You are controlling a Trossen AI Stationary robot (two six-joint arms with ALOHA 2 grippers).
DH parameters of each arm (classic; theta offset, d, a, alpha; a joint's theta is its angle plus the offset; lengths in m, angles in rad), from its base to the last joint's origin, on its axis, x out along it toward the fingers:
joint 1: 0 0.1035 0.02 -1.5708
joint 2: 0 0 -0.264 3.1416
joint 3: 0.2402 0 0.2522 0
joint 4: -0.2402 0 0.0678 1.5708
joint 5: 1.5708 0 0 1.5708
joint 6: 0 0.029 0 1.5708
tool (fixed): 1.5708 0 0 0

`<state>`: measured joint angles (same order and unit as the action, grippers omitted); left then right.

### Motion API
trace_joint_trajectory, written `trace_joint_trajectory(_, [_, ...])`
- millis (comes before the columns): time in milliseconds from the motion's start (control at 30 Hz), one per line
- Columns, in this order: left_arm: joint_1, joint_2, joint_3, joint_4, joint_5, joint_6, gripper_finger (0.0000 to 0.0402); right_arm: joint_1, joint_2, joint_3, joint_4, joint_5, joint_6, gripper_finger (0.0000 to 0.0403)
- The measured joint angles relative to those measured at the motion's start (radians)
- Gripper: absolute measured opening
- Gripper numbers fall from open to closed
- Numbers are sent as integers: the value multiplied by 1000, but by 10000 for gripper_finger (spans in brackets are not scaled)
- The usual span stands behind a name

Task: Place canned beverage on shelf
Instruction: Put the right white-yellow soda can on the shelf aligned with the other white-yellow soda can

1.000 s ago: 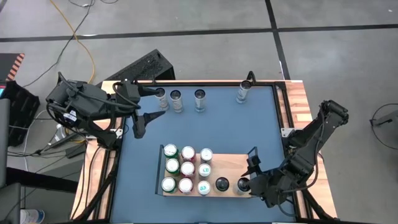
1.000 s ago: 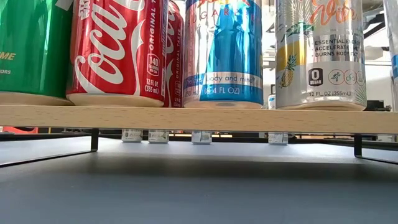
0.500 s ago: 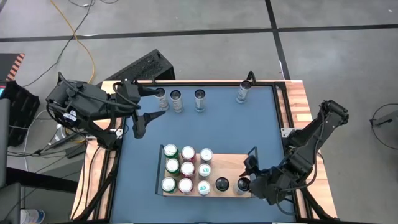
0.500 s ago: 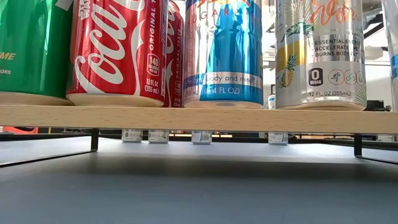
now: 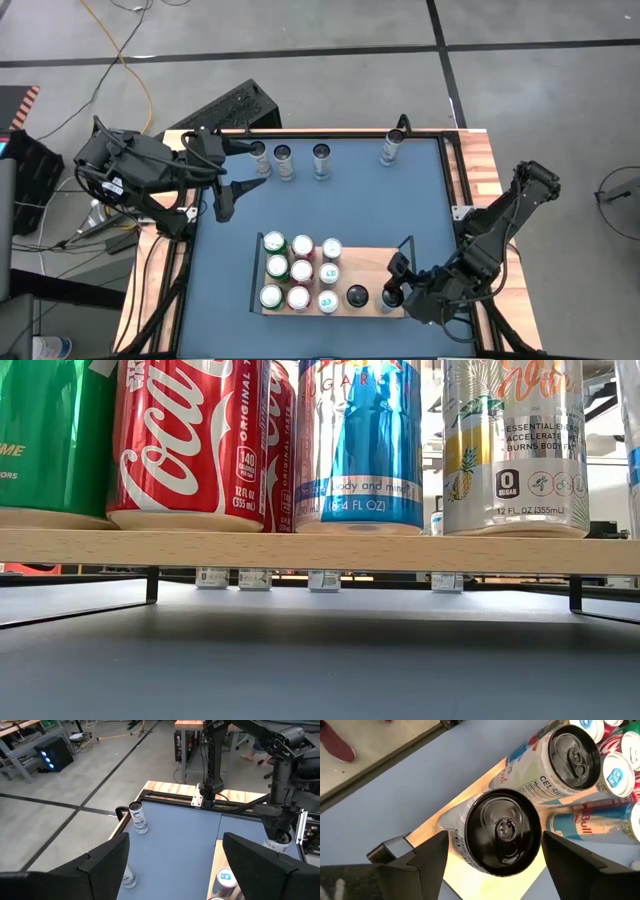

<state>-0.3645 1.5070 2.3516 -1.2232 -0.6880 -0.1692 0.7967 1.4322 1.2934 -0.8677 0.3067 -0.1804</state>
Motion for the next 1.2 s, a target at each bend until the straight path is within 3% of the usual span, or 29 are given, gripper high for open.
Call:
trace_joint_trajectory(300, [0,0,0,-1,0,3,308,-8,0,0,-9,6,-37,301])
trace_joint_trajectory(500, [0,0,0,-1,0,-1,308,-8,0,0,-41,7,29,301])
trace_joint_trajectory(633, [0,0,0,-1,0,-2,308,-2,0,8,-73,6,147,301])
trace_joint_trajectory(900, [1,0,0,1,0,-59,308,12,-23,136,-330,6,496,301])
trace_joint_trajectory(1200, [60,0,0,60,10,-79,308,13,-263,229,-388,17,694,301])
